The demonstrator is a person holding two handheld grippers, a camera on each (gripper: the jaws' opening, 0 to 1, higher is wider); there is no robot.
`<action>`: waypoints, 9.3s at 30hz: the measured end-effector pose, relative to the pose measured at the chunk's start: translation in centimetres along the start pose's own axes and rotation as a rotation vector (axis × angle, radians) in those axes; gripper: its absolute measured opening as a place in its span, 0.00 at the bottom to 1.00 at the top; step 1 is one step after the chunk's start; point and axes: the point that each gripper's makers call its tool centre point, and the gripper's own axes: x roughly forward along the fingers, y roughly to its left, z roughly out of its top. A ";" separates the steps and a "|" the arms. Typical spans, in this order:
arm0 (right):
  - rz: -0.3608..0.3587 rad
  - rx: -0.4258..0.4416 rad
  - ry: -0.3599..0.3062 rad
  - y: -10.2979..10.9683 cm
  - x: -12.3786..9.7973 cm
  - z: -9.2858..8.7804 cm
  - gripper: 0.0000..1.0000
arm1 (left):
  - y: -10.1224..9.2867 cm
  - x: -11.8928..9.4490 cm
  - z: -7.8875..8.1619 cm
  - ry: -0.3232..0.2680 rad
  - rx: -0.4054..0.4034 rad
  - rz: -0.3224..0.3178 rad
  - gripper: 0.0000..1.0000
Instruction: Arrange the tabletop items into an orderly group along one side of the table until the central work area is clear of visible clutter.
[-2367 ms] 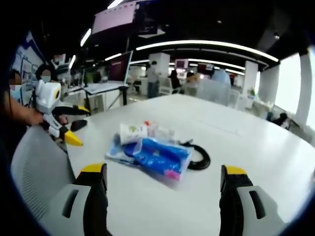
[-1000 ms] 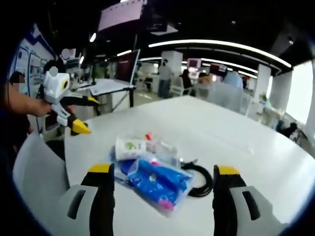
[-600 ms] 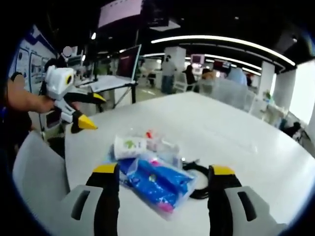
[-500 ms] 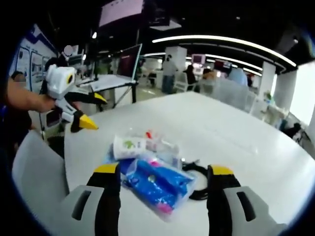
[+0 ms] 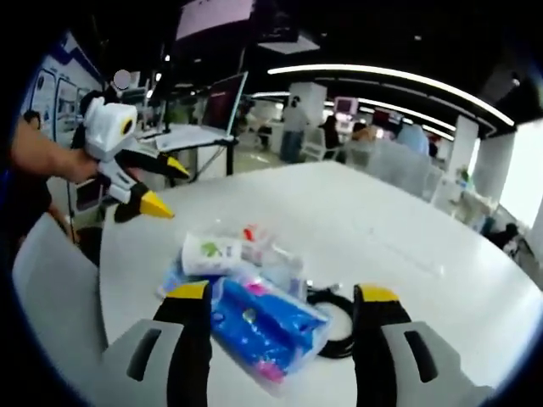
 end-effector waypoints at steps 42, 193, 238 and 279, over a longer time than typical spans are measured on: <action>0.071 0.034 0.019 -1.9 4.9 -0.8 0.45 | 0.0 7.1 0.2 0.133 0.123 -0.050 0.51; 0.113 -0.006 0.051 -3.7 15.2 0.6 0.00 | -4.5 16.7 0.0 0.195 0.048 -0.307 0.36; 0.234 0.793 -0.161 -4.3 13.5 5.3 0.21 | -3.6 14.6 3.2 -0.035 -0.011 -0.259 0.36; 0.238 0.294 -0.112 2.3 13.2 10.2 0.18 | -1.0 11.1 1.6 -0.067 -0.058 -0.203 0.38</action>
